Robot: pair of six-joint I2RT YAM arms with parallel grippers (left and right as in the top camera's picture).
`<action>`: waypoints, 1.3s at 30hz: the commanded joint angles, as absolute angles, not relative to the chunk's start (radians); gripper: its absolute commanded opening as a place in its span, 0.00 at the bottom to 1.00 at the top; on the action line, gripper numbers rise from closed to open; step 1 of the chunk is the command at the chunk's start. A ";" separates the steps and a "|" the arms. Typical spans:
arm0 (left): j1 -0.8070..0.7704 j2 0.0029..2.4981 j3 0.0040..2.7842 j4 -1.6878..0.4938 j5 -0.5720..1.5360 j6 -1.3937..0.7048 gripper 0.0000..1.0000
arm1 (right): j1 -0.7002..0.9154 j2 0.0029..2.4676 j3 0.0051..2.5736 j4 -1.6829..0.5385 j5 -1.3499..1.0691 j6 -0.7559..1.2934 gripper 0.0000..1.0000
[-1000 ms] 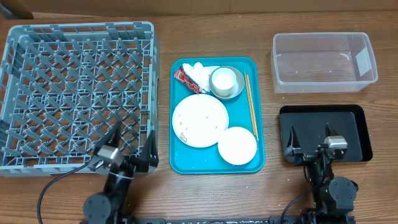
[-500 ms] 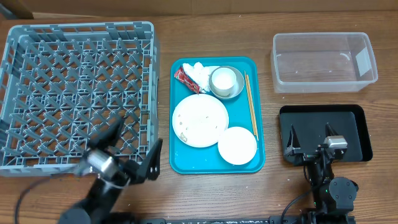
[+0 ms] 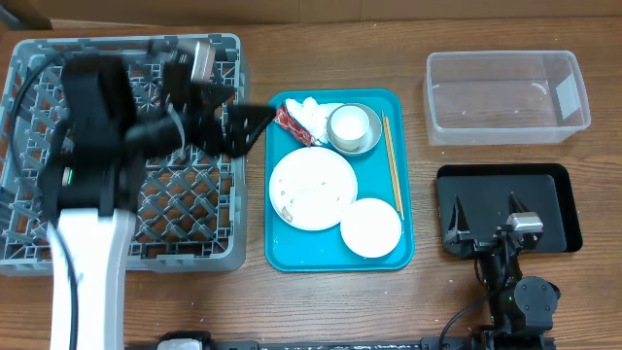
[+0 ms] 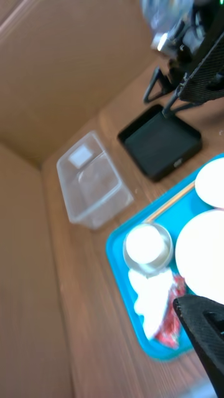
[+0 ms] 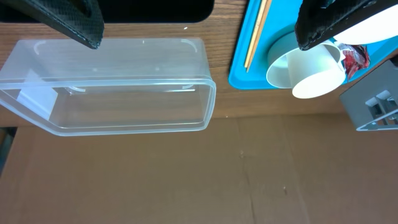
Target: Sort waste into correct bins and load items into the dishwasher
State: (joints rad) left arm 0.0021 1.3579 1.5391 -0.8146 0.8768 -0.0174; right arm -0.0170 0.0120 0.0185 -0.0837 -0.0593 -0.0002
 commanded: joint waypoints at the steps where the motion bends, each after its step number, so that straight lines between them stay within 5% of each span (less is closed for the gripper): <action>1: -0.039 1.461 1.637 -0.833 0.944 0.038 1.00 | -0.010 0.003 0.008 -0.081 -0.049 0.003 1.00; 7: -0.236 1.633 1.855 -1.143 0.266 0.019 1.00 | -0.010 0.003 0.008 -0.081 -0.049 0.003 1.00; 10: -0.306 1.678 1.882 -1.187 0.097 0.019 1.00 | -0.010 0.003 0.008 -0.081 -0.049 0.003 1.00; 23: -0.383 1.811 1.882 -1.149 0.147 0.016 1.00 | -0.010 0.003 0.008 -0.081 -0.049 0.003 1.00; 29: -0.310 1.809 1.888 -1.155 -0.240 -0.271 1.00 | -0.010 0.003 0.008 -0.081 -0.049 0.003 1.00; 39: -0.154 1.790 1.901 -1.112 -0.036 -0.346 1.00 | -0.010 0.003 0.008 -0.080 -0.032 -0.005 1.00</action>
State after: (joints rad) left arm -0.1699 1.8141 1.8732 -1.1202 -0.1295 -0.2890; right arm -0.0170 0.0120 0.0185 -0.0837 -0.0566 -0.0006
